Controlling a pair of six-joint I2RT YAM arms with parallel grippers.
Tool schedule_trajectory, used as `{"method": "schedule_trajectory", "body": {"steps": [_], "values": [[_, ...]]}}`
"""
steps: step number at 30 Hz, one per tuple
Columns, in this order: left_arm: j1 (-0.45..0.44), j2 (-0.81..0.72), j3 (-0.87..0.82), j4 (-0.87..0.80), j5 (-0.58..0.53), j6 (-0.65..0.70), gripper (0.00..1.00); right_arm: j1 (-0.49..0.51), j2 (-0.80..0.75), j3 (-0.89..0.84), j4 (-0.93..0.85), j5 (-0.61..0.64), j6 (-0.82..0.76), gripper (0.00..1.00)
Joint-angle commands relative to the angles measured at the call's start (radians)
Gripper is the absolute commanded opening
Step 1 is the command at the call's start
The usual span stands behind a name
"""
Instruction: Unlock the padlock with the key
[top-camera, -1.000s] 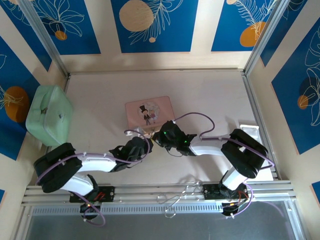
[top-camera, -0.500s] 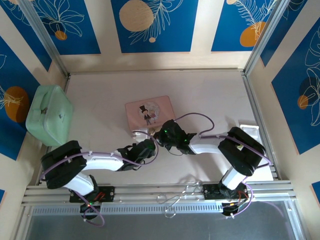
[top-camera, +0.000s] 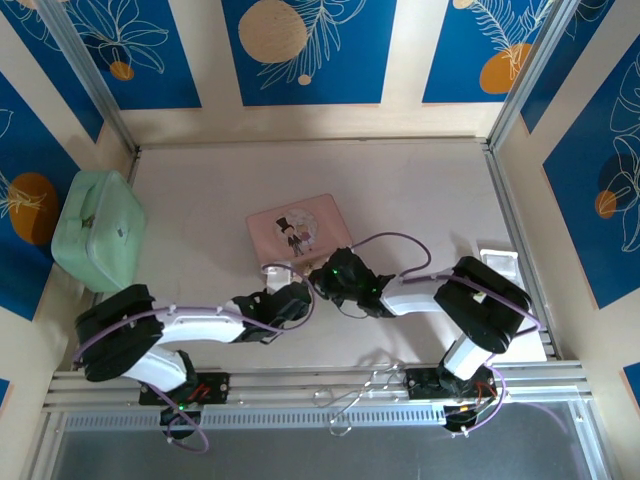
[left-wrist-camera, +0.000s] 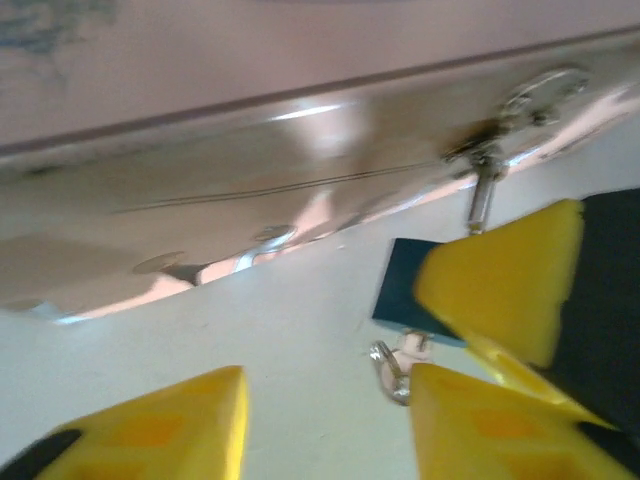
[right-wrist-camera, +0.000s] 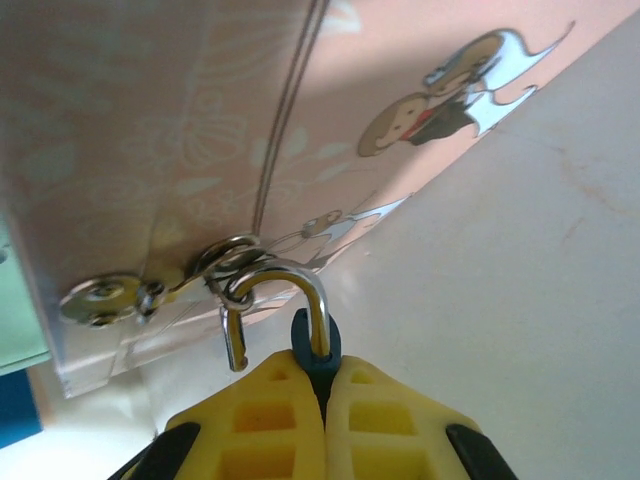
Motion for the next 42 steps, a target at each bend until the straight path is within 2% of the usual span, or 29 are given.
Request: {"method": "schedule_trajectory", "body": {"steps": [1,5,8,11,16,23,27,32,42], "values": [[-0.002,-0.099,0.016,-0.192,0.013,-0.082,0.6,-0.018,0.033,-0.07,0.136,-0.088,-0.033,0.0],[0.047,-0.206,0.006,-0.281,0.078,-0.145,0.61,-0.017,0.028,-0.068,0.097,-0.085,-0.06,0.0],[0.091,-0.252,-0.009,-0.251,0.158,-0.153,0.6,-0.014,0.031,-0.073,0.104,-0.085,-0.067,0.0],[0.098,-0.281,-0.007,-0.207,0.193,-0.147,0.56,-0.014,0.013,-0.091,0.1,-0.074,-0.065,0.0],[0.116,-0.244,0.018,-0.16,0.248,-0.132,0.44,-0.015,0.001,-0.126,0.17,-0.082,-0.09,0.0],[0.176,-0.205,0.015,-0.122,0.29,-0.126,0.35,-0.047,-0.059,-0.096,0.018,-0.129,-0.185,0.0],[0.206,-0.183,0.024,-0.083,0.319,-0.103,0.31,-0.053,-0.072,-0.083,-0.011,-0.173,-0.241,0.0],[0.243,-0.137,0.063,-0.121,0.345,-0.089,0.22,-0.053,-0.095,-0.08,-0.07,-0.154,-0.257,0.0],[0.303,-0.152,0.055,-0.149,0.349,-0.051,0.2,-0.039,-0.129,-0.064,-0.121,-0.149,-0.276,0.0]]}}
